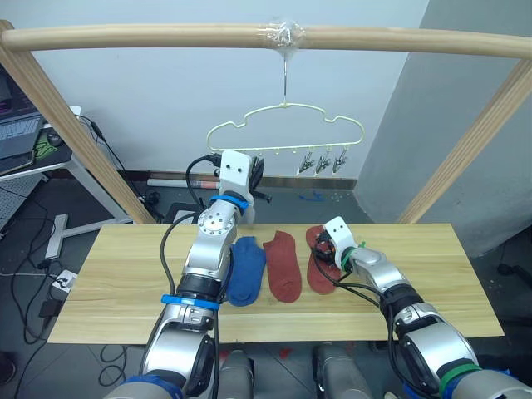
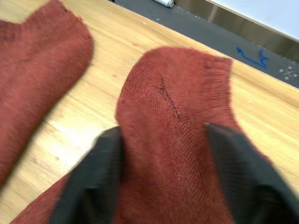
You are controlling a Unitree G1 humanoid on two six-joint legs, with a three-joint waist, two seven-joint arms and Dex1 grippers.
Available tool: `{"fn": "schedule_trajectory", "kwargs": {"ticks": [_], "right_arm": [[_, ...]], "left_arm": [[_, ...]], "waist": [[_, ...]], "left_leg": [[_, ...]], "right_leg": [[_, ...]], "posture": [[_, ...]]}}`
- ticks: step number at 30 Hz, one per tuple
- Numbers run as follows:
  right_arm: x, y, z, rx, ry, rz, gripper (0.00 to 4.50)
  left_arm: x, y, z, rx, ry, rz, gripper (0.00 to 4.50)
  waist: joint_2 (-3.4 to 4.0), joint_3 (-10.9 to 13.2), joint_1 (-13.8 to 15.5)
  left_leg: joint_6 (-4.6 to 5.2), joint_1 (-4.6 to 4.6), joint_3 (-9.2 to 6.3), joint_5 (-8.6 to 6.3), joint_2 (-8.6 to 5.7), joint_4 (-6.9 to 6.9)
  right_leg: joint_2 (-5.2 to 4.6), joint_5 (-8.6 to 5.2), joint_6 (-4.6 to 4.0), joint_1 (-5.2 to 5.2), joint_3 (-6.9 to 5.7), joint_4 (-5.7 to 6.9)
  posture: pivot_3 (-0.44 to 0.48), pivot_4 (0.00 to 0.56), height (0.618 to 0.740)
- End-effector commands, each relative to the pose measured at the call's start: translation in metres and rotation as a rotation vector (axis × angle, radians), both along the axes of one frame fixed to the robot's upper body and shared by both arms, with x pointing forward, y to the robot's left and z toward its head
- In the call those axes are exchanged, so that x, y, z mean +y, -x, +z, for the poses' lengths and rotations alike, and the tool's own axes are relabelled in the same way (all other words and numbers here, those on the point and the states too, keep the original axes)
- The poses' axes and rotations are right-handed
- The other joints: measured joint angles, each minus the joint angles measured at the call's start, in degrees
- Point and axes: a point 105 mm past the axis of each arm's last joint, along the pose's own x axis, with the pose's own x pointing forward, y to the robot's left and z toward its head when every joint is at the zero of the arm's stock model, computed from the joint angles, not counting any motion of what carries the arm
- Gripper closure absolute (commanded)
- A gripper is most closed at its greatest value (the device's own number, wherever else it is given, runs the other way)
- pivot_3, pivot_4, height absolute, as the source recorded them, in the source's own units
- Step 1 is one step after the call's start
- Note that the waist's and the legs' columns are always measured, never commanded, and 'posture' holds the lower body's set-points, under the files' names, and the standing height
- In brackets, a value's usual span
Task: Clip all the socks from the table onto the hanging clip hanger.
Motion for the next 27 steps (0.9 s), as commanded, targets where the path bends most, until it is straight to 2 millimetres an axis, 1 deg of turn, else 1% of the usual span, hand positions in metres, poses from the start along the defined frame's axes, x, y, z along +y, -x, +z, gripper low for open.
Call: {"fn": "schedule_trajectory", "kwargs": {"ticks": [1, 4, 5, 6, 7, 8, 9, 10, 11, 12, 13, 15, 17, 20, 22, 25, 27], "right_arm": [[-0.015, 0.019, -0.013, 0.022, 0.023, 0.024, 3.09], [-0.016, 0.023, -0.008, -0.002, 0.020, 0.048, 4.15], [-0.015, 0.025, -0.001, -0.034, 0.021, 0.076, 4.49], [-0.014, 0.027, 0.005, -0.057, 0.022, 0.097, 4.49], [-0.013, 0.028, 0.017, -0.106, 0.021, 0.124, 4.49], [-0.009, 0.028, 0.035, -0.177, 0.028, 0.160, 4.49], [-0.006, 0.029, 0.046, -0.222, 0.033, 0.180, 4.49], [-0.002, 0.030, 0.059, -0.273, 0.035, 0.207, 4.49], [0.002, 0.032, 0.067, -0.299, 0.035, 0.222, 4.49], [0.007, 0.033, 0.080, -0.344, 0.036, 0.236, 4.49], [0.011, 0.035, 0.088, -0.375, 0.037, 0.243, 4.49], [0.023, 0.039, 0.109, -0.423, 0.020, 0.258, 4.49], [0.034, 0.044, 0.123, -0.442, -0.008, 0.268, 4.49], [0.047, 0.048, 0.135, -0.450, -0.046, 0.270, 4.49], [0.053, 0.047, 0.141, -0.452, -0.069, 0.261, 4.49], [0.063, 0.047, 0.148, -0.455, -0.086, 0.264, 4.49], [0.068, 0.047, 0.153, -0.462, -0.101, 0.258, 4.49]], "left_arm": [[0.006, 0.001, 0.002, -0.004, -0.001, 0.006, 4.25], [0.004, 0.001, 0.001, 0.002, 0.002, -0.002, 4.25], [0.003, 0.001, 0.000, 0.018, 0.027, -0.017, 4.25], [0.001, 0.001, 0.000, 0.030, 0.046, -0.028, 4.25], [-0.001, 0.003, -0.001, 0.056, 0.095, -0.059, 4.25], [-0.001, 0.003, -0.001, 0.117, 0.209, -0.094, 4.25], [-0.002, 0.005, -0.001, 0.158, 0.287, -0.124, 4.25], [-0.001, 0.005, 0.000, 0.225, 0.401, -0.151, 4.25], [0.000, 0.005, 0.000, 0.269, 0.470, -0.170, 4.25], [0.000, 0.006, 0.001, 0.338, 0.579, -0.207, 4.25], [0.000, 0.008, 0.003, 0.385, 0.651, -0.240, 4.25], [0.001, 0.013, 0.002, 0.484, 0.751, -0.297, 4.25], [0.003, 0.018, 0.002, 0.551, 0.819, -0.341, 4.25], [0.003, 0.024, 0.007, 0.597, 0.882, -0.398, 4.25], [0.001, 0.027, 0.009, 0.606, 0.885, -0.415, 4.25], [0.001, 0.026, 0.011, 0.600, 0.900, -0.399, 4.25], [-0.003, 0.027, 0.014, 0.598, 0.890, -0.416, 4.25]], "waist": [[0.02, 0.0, 0.1], [0.02, 0.0, 0.3], [0.02, 0.0, 0.2], [0.03, 0.0, 0.3], [0.03, 0.0, 0.3], [0.04, 0.0, 0.2], [0.05, 0.0, 0.0], [0.05, 0.0, -0.3], [0.05, 0.0, -0.6], [0.05, 0.0, -0.8], [0.05, 0.0, -0.9], [0.05, 0.0, -0.9], [0.05, 0.0, -1.0], [0.04, 0.0, -0.8], [0.04, 0.0, -0.7], [0.04, 0.0, -0.6], [0.04, 0.0, -0.6]], "left_leg": [[0.00, 0.02, 0.01, 0.00, 0.00, 0.00], [0.00, 0.04, 0.01, 0.00, 0.00, 0.02], [0.00, 0.05, 0.01, 0.00, 0.00, 0.03], [0.00, 0.06, 0.02, 0.00, 0.00, 0.04], [0.00, 0.06, 0.01, 0.00, 0.00, 0.04], [0.00, 0.06, 0.01, 0.00, 0.00, 0.04], [0.00, 0.03, 0.01, 0.00, 0.00, 0.04], [0.00, 0.00, 0.03, 0.00, 0.00, 0.05], [0.00, -0.02, 0.03, 0.00, 0.00, 0.05], [0.00, 0.00, 0.03, 0.00, 0.00, 0.06], [0.00, 0.02, 0.02, 0.00, 0.02, 0.06], [0.00, 0.06, -0.02, 0.00, 0.07, 0.06], [0.00, 0.06, -0.02, 0.00, 0.07, 0.06], [0.00, -0.01, -0.02, 0.00, 0.04, 0.07], [-0.01, -0.02, -0.03, -0.01, 0.04, 0.07], [-0.01, -0.02, -0.02, 0.00, 0.04, 0.07], [-0.01, -0.01, -0.02, 0.00, 0.04, 0.08]], "right_leg": [[0.00, 0.00, 0.00, 0.03, 0.01, -0.01], [0.00, 0.00, 0.01, 0.06, 0.01, -0.02], [0.00, 0.00, 0.02, 0.07, 0.01, -0.01], [0.00, 0.01, 0.02, 0.06, 0.01, -0.01], [0.00, 0.01, 0.02, 0.07, 0.01, 0.02], [0.00, 0.00, 0.02, 0.06, 0.01, 0.01], [0.00, 0.00, 0.02, 0.04, 0.02, 0.01], [-0.01, 0.00, 0.03, 0.02, 0.03, -0.01], [-0.01, 0.00, 0.03, 0.02, 0.03, -0.02], [-0.01, 0.00, 0.04, 0.01, 0.03, -0.01], [-0.01, 0.00, 0.04, 0.01, 0.02, 0.01], [0.02, -0.01, 0.04, 0.02, -0.04, 0.04], [0.03, -0.02, 0.03, 0.02, -0.04, 0.04], [0.01, -0.01, 0.04, 0.03, -0.03, -0.03], [0.01, -0.01, 0.03, 0.03, -0.03, -0.04], [0.01, -0.01, 0.03, 0.03, -0.03, -0.04], [0.01, -0.01, 0.02, 0.03, -0.03, -0.04]], "posture": [[0.051, 0.162, 0.740], [0.051, 0.162, 0.740], [0.035, 0.162, 0.740], [0.035, 0.162, 0.740], [0.028, 0.163, 0.740], [0.022, 0.164, 0.740], [0.022, 0.164, 0.740], [0.022, 0.164, 0.740], [0.017, 0.165, 0.740], [0.017, 0.165, 0.740], [0.017, 0.165, 0.740], [0.007, 0.164, 0.740], [-0.001, 0.163, 0.740], [-0.006, 0.161, 0.740], [-0.006, 0.161, 0.740], [-0.014, 0.158, 0.740], [-0.017, 0.158, 0.740]]}}
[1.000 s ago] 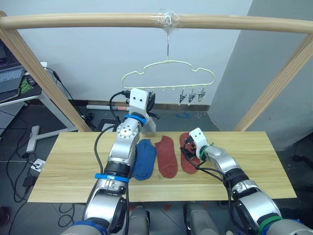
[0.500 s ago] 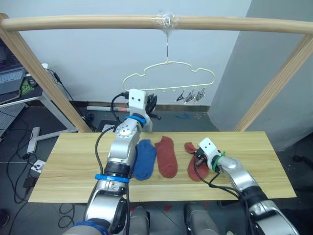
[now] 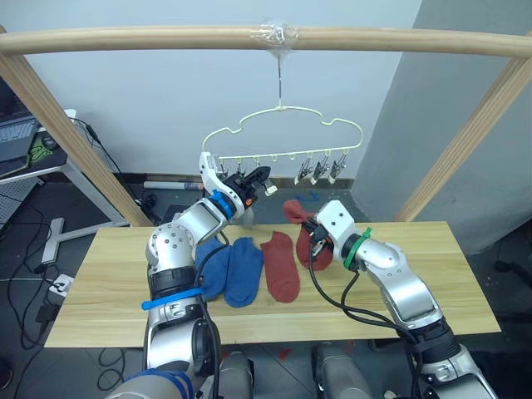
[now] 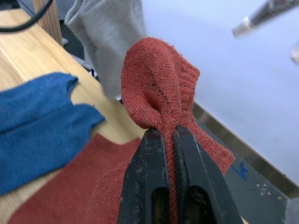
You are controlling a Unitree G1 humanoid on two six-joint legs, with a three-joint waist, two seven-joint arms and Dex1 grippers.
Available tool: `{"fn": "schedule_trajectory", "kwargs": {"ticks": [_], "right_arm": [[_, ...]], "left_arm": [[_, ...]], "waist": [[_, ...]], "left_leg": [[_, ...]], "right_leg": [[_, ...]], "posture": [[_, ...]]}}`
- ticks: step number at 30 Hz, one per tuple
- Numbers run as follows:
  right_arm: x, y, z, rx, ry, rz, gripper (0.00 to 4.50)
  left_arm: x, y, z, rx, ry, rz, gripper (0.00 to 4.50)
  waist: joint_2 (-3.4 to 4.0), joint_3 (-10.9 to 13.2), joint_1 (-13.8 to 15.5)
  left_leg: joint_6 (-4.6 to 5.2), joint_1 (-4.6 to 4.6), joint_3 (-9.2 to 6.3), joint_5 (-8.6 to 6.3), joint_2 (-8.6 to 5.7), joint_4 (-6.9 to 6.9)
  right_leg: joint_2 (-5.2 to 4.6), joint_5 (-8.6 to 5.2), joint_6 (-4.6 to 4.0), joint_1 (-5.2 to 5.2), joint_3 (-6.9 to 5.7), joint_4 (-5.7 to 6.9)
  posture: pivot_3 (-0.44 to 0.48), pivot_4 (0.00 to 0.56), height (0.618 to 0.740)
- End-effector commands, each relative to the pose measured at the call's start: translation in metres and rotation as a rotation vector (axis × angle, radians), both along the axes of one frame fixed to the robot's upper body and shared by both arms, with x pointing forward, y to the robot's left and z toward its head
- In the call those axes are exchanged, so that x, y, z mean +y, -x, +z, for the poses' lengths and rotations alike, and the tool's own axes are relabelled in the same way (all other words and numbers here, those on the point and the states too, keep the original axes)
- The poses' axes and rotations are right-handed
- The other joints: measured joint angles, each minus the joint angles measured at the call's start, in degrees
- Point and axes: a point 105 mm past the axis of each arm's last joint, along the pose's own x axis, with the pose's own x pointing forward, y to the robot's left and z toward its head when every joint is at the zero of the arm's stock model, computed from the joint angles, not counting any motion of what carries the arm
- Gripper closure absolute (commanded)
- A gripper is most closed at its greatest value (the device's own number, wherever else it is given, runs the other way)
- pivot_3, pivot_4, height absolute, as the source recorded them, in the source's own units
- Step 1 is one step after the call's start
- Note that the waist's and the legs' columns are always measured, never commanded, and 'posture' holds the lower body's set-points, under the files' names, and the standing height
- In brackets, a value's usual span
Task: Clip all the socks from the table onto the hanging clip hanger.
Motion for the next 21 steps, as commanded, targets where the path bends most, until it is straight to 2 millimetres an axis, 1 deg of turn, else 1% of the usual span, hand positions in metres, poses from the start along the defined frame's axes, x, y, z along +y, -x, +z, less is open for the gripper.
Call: {"fn": "schedule_trajectory", "kwargs": {"ticks": [1, 5, 9, 21], "right_arm": [[0.009, 0.001, 0.023, -0.063, -0.035, 0.009, 4.49], [0.013, 0.001, 0.026, -0.062, -0.049, 0.013, 4.49], [0.016, 0.003, 0.035, -0.080, -0.058, 0.022, 4.49], [0.030, 0.001, 0.046, -0.090, -0.058, 0.063, 4.49]], "left_arm": [[-0.003, 0.003, 0.008, -0.020, 0.001, -0.015, 4.25], [-0.005, 0.004, 0.006, -0.018, -0.007, -0.020, 4.25], [-0.004, 0.008, 0.003, -0.020, -0.025, -0.024, 4.25], [-0.005, 0.011, 0.003, -0.037, -0.032, -0.019, 4.25]], "waist": [[0.00, 0.0, 0.0], [0.00, 0.0, 0.0], [0.00, 0.0, 0.0], [0.00, 0.0, 0.0]], "left_leg": [[0.00, 0.00, -0.01, 0.00, 0.00, 0.00], [-0.01, -0.03, 0.01, -0.01, 0.00, -0.01], [-0.01, -0.12, 0.00, -0.01, 0.00, -0.02], [-0.01, -0.20, 0.00, -0.01, 0.00, -0.02]], "right_leg": [[0.00, 0.00, 0.00, 0.00, -0.01, 0.00], [0.00, 0.00, -0.01, 0.00, 0.00, -0.04], [0.00, 0.00, -0.01, -0.09, 0.00, -0.04], [0.00, -0.01, -0.02, -0.19, 0.00, -0.04]], "posture": [[-0.017, 0.158, 0.740], [-0.017, 0.158, 0.740], [-0.010, 0.164, 0.740], [0.005, 0.170, 0.740]]}}
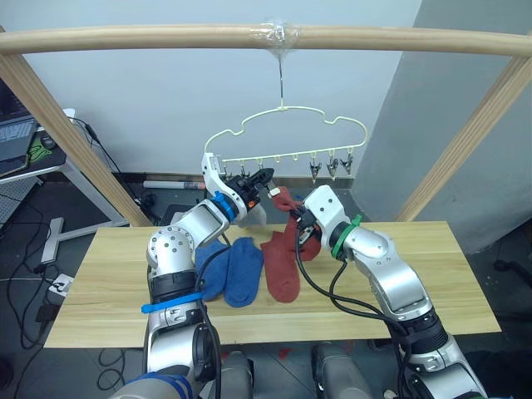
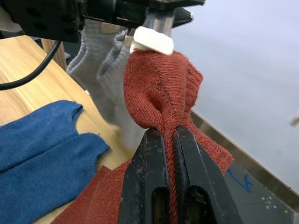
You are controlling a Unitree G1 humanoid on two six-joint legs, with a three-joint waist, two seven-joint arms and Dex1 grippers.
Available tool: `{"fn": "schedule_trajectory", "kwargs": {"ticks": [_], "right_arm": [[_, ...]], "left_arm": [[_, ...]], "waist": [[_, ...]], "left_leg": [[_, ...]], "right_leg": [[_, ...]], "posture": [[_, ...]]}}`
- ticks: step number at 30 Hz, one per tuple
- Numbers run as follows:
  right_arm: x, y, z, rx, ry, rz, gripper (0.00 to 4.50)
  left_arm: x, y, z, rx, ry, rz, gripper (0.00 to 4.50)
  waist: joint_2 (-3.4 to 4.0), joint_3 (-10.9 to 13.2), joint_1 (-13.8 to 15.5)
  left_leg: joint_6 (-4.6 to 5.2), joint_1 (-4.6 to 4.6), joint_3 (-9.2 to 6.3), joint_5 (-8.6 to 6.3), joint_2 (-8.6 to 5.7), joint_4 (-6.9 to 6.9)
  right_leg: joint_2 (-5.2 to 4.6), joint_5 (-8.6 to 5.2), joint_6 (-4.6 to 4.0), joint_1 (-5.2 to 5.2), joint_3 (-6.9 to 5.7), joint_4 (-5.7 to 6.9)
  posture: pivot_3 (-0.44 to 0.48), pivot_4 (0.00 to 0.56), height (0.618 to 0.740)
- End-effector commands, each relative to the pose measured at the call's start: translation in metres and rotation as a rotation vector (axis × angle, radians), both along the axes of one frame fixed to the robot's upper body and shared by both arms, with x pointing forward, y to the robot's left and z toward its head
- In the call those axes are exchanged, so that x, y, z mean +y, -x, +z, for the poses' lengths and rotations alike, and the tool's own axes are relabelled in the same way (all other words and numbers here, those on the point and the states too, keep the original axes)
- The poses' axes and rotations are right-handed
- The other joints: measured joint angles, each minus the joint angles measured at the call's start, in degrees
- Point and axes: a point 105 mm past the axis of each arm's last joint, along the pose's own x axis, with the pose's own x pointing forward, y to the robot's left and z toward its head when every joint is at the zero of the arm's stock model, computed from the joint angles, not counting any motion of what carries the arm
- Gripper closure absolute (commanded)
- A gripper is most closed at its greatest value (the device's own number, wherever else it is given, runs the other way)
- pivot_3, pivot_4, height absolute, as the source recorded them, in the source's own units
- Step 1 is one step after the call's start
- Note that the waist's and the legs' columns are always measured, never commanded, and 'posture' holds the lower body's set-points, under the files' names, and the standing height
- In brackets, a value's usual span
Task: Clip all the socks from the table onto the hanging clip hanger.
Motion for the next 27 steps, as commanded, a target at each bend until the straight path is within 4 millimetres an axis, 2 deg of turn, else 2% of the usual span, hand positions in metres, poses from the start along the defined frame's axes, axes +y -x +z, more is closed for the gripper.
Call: {"fn": "schedule_trajectory", "kwargs": {"ticks": [1, 17, 27], "right_arm": [[0.010, 0.004, 0.018, -0.052, -0.027, 0.043, 4.49], [0.011, 0.014, 0.012, -0.026, -0.008, 0.076, 4.49], [0.017, 0.017, 0.016, -0.036, -0.004, 0.106, 4.49]], "left_arm": [[0.001, 0.002, 0.001, -0.018, -0.020, 0.013, 4.25], [0.018, -0.009, 0.002, -0.034, -0.040, 0.108, 4.25], [0.013, -0.009, 0.003, -0.041, -0.036, 0.093, 4.25]], "waist": [[0.00, 0.0, 0.1], [0.00, 0.0, 0.1], [0.00, 0.0, 0.1]], "left_leg": [[0.00, 0.00, -0.01, 0.00, 0.00, 0.00], [0.00, -0.02, 0.00, 0.00, 0.00, -0.01], [0.00, -0.03, 0.00, 0.00, 0.00, -0.02]], "right_leg": [[0.00, 0.00, 0.00, 0.00, -0.01, 0.00], [0.00, -0.16, -0.27, -0.03, 0.00, 0.00], [0.00, -0.17, -0.29, -0.03, 0.00, -0.02]], "posture": [[0.005, 0.170, 0.740], [0.019, 0.172, 0.740], [0.016, 0.166, 0.740]]}}
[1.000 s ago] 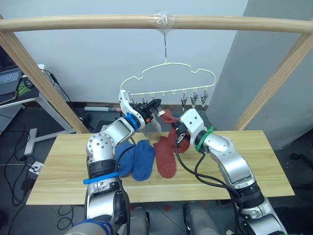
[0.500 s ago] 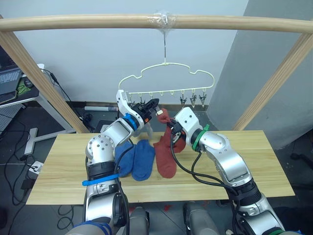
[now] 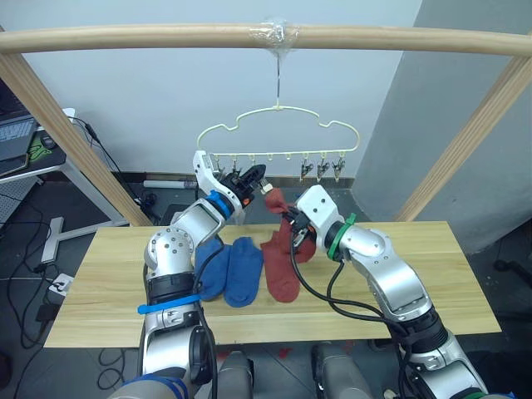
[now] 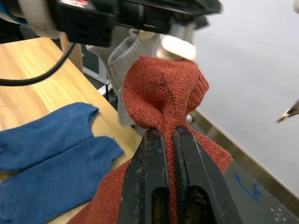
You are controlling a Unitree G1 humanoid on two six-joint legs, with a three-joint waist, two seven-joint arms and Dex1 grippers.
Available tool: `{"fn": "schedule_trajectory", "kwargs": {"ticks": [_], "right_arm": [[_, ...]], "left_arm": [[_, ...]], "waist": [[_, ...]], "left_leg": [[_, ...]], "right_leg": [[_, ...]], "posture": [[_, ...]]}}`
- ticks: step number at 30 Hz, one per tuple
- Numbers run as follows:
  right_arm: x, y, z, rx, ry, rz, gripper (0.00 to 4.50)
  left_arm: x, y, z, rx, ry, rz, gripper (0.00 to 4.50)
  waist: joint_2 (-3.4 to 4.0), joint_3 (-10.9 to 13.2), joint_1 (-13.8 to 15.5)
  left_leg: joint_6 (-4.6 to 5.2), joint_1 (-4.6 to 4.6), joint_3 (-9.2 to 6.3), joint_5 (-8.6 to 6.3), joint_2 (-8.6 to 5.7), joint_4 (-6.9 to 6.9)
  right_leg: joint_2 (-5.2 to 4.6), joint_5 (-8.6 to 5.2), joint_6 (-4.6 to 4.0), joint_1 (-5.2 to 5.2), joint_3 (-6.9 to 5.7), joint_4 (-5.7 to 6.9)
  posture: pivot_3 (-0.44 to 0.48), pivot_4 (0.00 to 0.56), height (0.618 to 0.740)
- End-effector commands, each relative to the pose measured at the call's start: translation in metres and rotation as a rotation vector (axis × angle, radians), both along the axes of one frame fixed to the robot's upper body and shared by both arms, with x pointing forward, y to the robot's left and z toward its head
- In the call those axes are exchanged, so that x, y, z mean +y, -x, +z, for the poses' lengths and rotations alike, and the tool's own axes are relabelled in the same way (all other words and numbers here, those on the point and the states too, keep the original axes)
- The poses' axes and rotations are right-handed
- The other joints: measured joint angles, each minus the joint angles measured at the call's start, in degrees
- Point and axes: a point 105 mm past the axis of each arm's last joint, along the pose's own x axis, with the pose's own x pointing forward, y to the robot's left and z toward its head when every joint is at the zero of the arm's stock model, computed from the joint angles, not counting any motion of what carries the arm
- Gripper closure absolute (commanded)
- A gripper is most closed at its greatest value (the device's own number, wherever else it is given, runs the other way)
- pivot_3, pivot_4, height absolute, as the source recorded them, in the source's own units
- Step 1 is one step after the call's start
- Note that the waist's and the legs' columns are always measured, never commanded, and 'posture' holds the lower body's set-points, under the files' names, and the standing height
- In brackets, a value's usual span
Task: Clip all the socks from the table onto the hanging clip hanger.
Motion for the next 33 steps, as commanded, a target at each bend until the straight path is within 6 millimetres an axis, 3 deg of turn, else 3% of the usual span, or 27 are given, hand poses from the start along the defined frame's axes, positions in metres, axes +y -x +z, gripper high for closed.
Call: {"fn": "schedule_trajectory", "kwargs": {"ticks": [1, 22, 23, 25, 33], "right_arm": [[0.007, 0.006, 0.016, -0.052, -0.026, 0.040, 4.49], [0.007, -0.002, 0.021, -0.082, -0.039, 0.000, 4.49], [0.007, -0.002, 0.021, -0.082, -0.039, 0.000, 4.50], [0.007, -0.003, 0.021, -0.081, -0.039, 0.000, 4.50], [0.006, -0.004, 0.018, -0.065, -0.044, -0.007, 4.50]], "left_arm": [[0.001, -0.001, 0.003, -0.008, -0.007, 0.010, 4.25], [-0.007, 0.007, 0.011, -0.047, -0.003, -0.066, 4.25], [-0.006, 0.007, 0.011, -0.050, -0.005, -0.063, 3.69], [-0.006, 0.007, 0.012, -0.054, 0.003, -0.062, 3.39], [-0.002, 0.009, 0.016, -0.063, 0.016, -0.065, 1.07]], "waist": [[0.00, 0.0, 0.0], [0.00, 0.0, 0.0], [0.00, 0.0, 0.0], [0.00, 0.0, 0.0], [-0.01, 0.0, 0.1]], "left_leg": [[0.00, 0.00, 0.00, 0.00, 0.00, 0.00], [0.00, -0.10, 0.00, 0.00, 0.00, -0.03], [0.00, -0.10, 0.00, 0.00, 0.00, -0.04], [0.00, -0.11, 0.00, 0.00, 0.00, -0.04], [0.00, -0.21, 0.00, 0.00, 0.00, -0.06]], "right_leg": [[0.00, 0.00, 0.00, 0.00, 0.00, 0.00], [0.00, -0.01, -0.01, -0.10, -0.01, -0.03], [0.00, -0.01, -0.01, -0.11, -0.01, -0.03], [0.00, -0.01, -0.01, -0.12, -0.01, -0.02], [0.00, 0.01, 0.01, -0.23, -0.01, -0.02]], "posture": [[0.016, 0.166, 0.740], [0.012, 0.167, 0.740], [0.012, 0.167, 0.740], [0.015, 0.169, 0.740], [0.021, 0.171, 0.740]]}}
